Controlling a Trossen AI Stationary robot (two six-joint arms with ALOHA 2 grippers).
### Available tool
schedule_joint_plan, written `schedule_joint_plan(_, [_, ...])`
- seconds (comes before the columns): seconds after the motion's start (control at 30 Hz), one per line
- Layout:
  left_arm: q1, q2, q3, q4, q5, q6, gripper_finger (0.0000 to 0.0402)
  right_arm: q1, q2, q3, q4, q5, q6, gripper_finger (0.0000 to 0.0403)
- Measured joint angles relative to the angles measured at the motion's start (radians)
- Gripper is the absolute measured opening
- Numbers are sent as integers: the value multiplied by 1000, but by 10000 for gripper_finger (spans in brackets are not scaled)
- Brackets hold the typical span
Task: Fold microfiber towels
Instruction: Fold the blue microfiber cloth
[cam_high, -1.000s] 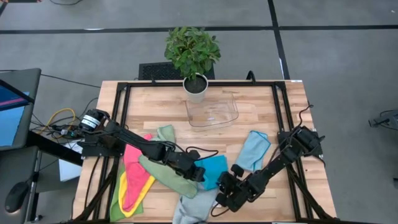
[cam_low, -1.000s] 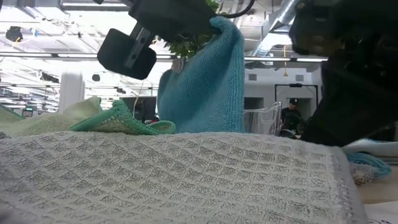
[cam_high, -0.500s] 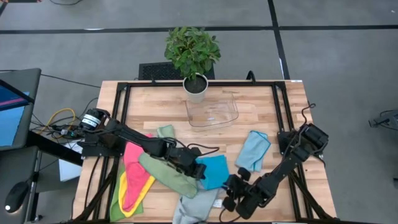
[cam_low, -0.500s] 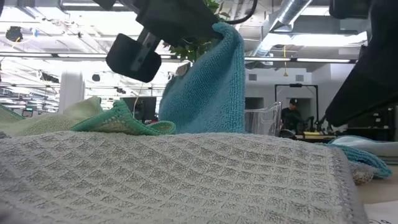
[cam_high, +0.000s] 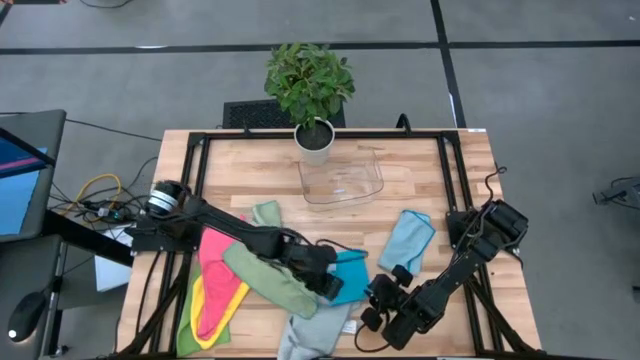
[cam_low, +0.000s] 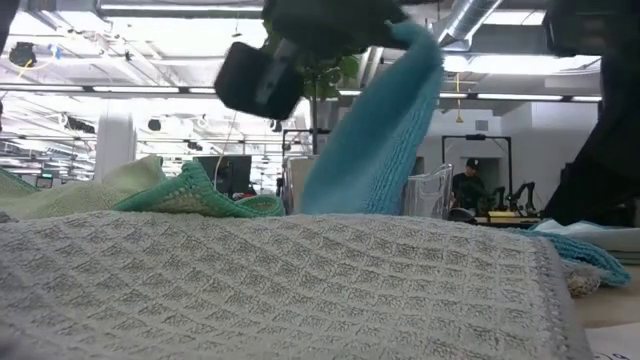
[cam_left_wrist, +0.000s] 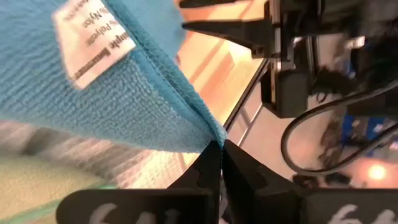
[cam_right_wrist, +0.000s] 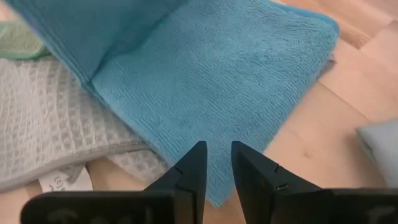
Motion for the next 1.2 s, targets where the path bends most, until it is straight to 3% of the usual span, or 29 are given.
schedule_joint_plan(0.1, [0,50,92,-60,7,55,0,10,0,0,-27,-2,27,100])
schedule_joint_plan(0.27, [26,90,138,-108,-9,86,0,64,0,0,-69,-1,142,100])
schedule_joint_plan(0.53, [57,181,149,-5,33,82,0,125,-1,0,-111,7,271,100])
schedule_joint_plan(1.2, [75,267,185,112,30,27,0,107,2,0,-125,-2,226,100])
